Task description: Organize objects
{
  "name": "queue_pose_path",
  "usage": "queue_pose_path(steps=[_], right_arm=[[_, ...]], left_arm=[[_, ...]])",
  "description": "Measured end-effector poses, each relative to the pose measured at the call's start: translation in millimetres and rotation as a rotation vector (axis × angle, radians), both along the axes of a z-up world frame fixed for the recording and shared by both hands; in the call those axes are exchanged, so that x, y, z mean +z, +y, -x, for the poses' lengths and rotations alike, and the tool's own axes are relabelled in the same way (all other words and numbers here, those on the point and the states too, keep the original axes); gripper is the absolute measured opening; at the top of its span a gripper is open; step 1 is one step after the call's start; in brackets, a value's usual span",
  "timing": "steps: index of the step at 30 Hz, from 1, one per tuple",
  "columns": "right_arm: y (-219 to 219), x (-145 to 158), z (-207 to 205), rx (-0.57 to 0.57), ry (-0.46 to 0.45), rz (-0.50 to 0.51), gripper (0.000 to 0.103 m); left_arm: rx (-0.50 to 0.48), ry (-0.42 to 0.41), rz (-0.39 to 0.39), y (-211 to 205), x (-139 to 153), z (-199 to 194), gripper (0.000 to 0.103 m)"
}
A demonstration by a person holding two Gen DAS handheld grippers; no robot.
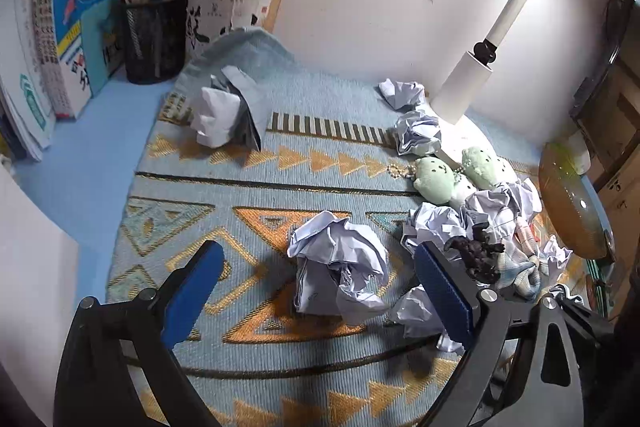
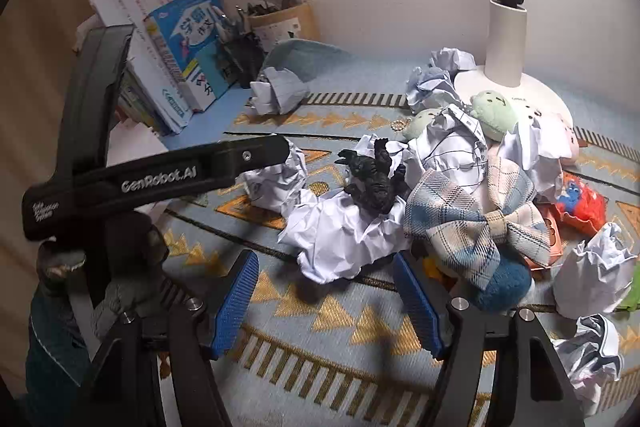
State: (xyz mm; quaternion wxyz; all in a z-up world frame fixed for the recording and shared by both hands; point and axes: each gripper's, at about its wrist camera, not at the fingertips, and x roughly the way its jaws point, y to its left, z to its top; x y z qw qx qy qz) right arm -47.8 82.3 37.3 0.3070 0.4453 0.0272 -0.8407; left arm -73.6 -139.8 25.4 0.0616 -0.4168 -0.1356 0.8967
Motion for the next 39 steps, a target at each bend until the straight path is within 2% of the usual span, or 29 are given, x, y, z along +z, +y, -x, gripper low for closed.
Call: queue_pose_path(steps=[1, 3, 5, 7, 8, 9, 10, 14, 18, 21, 24, 26, 29, 31, 32, 35, 36, 39], right_arm=[[-3, 6, 2, -0.021, 0.006, -0.005, 0.069], [-13, 4, 8, -0.030, 0.021, -0.038, 0.070], [-20, 6, 11, -0.030, 0.038, -0.050, 0.069], [-26, 7, 12, -0.033, 0.054, -0.068, 0.069], [-28, 7, 12, -0.033, 0.058, -0.070, 0.066], [-20, 3, 16, -0.021, 0.133, -0.064, 0.054], [-19, 4, 17, -0.009, 0.131, -0.052, 0.033], [-13, 1, 7, 0.028, 0.103, -0.013, 0.033], [-7, 19, -21, 0.079, 0.118, 0.053, 0.033], [6, 32, -52, 0.157, 0.119, 0.078, 0.033], [26, 35, -80, 0.243, 0.099, 0.069, 0.033], [41, 33, -93, 0.280, 0.066, 0.050, 0.033], [66, 31, -103, 0.262, 0.052, -0.002, 0.035], [85, 29, -99, 0.213, 0.031, -0.035, 0.048], [93, 28, -96, 0.193, 0.022, -0.053, 0.050], [121, 28, -94, 0.119, 0.021, -0.081, 0.068], [129, 29, -94, 0.094, 0.011, -0.069, 0.072], [144, 32, -89, 0.047, -0.046, -0.005, 0.073]], left_arm=[[-0.004, -0.004, -0.011, 0, -3, 1, 0.091], [-0.013, -0.031, -0.023, 1, -11, 5, 0.075], [-0.020, -0.051, -0.027, 2, -15, 9, 0.067], [-0.025, -0.031, -0.033, 3, -12, 6, 0.058], [-0.032, -0.026, -0.036, 3, -12, 5, 0.048], [-0.035, -0.024, -0.029, 4, -11, 4, 0.044], [-0.033, -0.014, -0.011, 7, -9, 1, 0.043], [-0.021, -0.001, 0.030, 9, -3, -5, 0.041], [-0.007, 0.027, 0.029, 13, 11, -23, 0.041], [-0.009, 0.027, 0.033, 21, 17, -48, 0.041], [-0.019, 0.005, 0.012, 32, 12, -69, 0.041], [-0.026, -0.010, 0.006, 39, 6, -80, 0.041], [-0.035, -0.028, -0.005, 51, -2, -90, 0.041], [-0.028, -0.031, 0.018, 58, -4, -96, 0.041], [-0.031, -0.028, 0.029, 61, -3, -99, 0.041], [-0.043, -0.022, 0.025, 70, -1, -105, 0.041], [-0.045, -0.021, 0.025, 73, 0, -108, 0.041], [-0.045, -0.012, 0.052, 80, 3, -118, 0.041]])
